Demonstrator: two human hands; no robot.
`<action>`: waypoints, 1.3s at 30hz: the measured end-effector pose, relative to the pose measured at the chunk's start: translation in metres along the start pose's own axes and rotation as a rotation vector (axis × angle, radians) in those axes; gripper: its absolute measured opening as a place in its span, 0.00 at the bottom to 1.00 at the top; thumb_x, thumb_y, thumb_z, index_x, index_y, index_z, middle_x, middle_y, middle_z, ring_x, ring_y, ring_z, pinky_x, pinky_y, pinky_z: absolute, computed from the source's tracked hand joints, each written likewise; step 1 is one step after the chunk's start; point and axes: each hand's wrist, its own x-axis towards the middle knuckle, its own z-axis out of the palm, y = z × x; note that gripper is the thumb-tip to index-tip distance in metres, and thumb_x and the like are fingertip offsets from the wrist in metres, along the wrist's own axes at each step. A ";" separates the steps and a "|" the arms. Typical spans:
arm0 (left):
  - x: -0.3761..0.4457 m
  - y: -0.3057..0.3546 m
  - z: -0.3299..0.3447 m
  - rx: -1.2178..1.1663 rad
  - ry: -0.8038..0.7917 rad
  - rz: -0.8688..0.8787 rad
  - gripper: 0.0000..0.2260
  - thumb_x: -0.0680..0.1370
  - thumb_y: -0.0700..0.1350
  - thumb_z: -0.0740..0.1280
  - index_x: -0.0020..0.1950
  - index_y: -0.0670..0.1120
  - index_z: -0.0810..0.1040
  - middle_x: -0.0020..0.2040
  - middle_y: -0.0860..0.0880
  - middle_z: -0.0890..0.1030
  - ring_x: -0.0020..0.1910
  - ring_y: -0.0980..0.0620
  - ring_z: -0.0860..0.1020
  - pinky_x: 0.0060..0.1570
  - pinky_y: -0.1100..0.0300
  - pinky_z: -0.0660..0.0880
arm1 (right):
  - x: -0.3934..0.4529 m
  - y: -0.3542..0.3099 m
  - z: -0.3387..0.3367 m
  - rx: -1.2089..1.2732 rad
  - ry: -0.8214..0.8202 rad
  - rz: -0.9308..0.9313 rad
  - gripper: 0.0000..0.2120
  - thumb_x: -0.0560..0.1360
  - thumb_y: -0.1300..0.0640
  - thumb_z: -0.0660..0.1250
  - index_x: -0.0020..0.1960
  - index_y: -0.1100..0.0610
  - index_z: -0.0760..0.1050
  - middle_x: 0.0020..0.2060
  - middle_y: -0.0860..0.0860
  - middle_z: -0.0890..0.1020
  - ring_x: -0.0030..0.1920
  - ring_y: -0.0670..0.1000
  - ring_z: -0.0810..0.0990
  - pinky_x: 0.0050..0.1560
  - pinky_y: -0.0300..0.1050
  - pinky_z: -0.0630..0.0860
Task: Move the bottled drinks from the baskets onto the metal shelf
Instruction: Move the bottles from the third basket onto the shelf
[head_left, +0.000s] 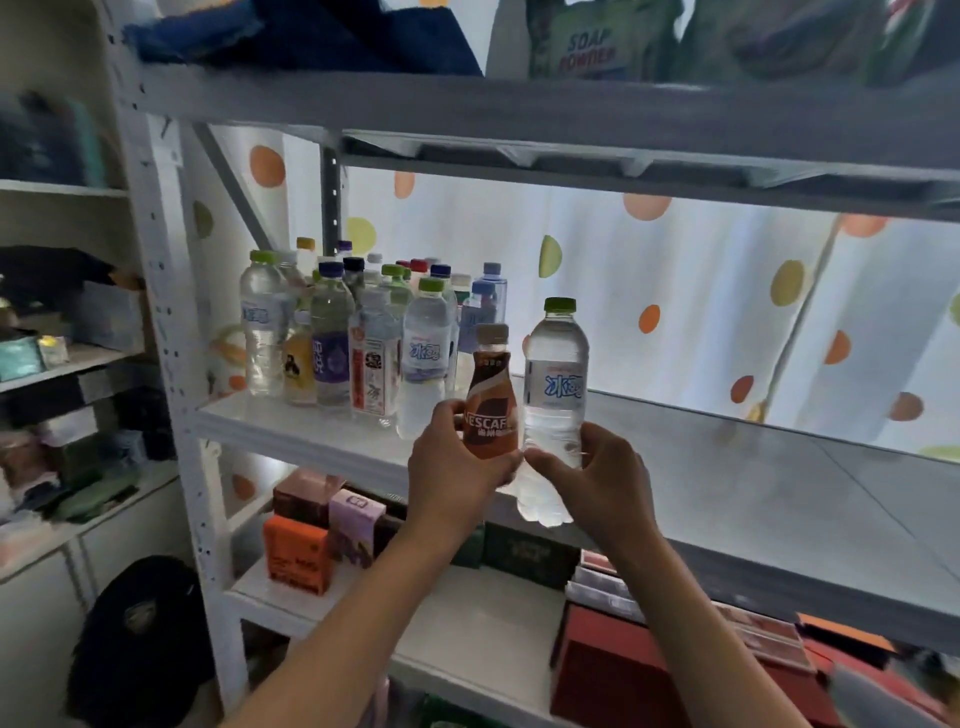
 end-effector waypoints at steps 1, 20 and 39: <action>0.004 0.000 0.011 -0.012 0.006 -0.015 0.33 0.62 0.52 0.82 0.62 0.56 0.69 0.50 0.61 0.76 0.50 0.58 0.78 0.53 0.58 0.78 | 0.010 0.008 -0.002 -0.007 -0.003 -0.009 0.24 0.67 0.33 0.71 0.57 0.46 0.81 0.48 0.43 0.86 0.43 0.45 0.83 0.45 0.46 0.81; 0.099 -0.037 0.127 0.211 0.254 -0.160 0.31 0.69 0.46 0.78 0.66 0.48 0.66 0.64 0.49 0.77 0.62 0.48 0.76 0.63 0.52 0.74 | 0.161 0.086 0.018 0.061 -0.197 -0.093 0.20 0.67 0.40 0.74 0.53 0.50 0.82 0.45 0.47 0.86 0.46 0.51 0.83 0.48 0.49 0.80; 0.177 -0.061 0.124 0.953 0.117 -0.154 0.15 0.79 0.49 0.68 0.60 0.40 0.79 0.54 0.43 0.82 0.54 0.44 0.80 0.50 0.56 0.76 | 0.194 0.095 0.065 0.053 -0.222 -0.001 0.19 0.68 0.41 0.73 0.53 0.51 0.82 0.45 0.49 0.86 0.47 0.54 0.83 0.48 0.48 0.79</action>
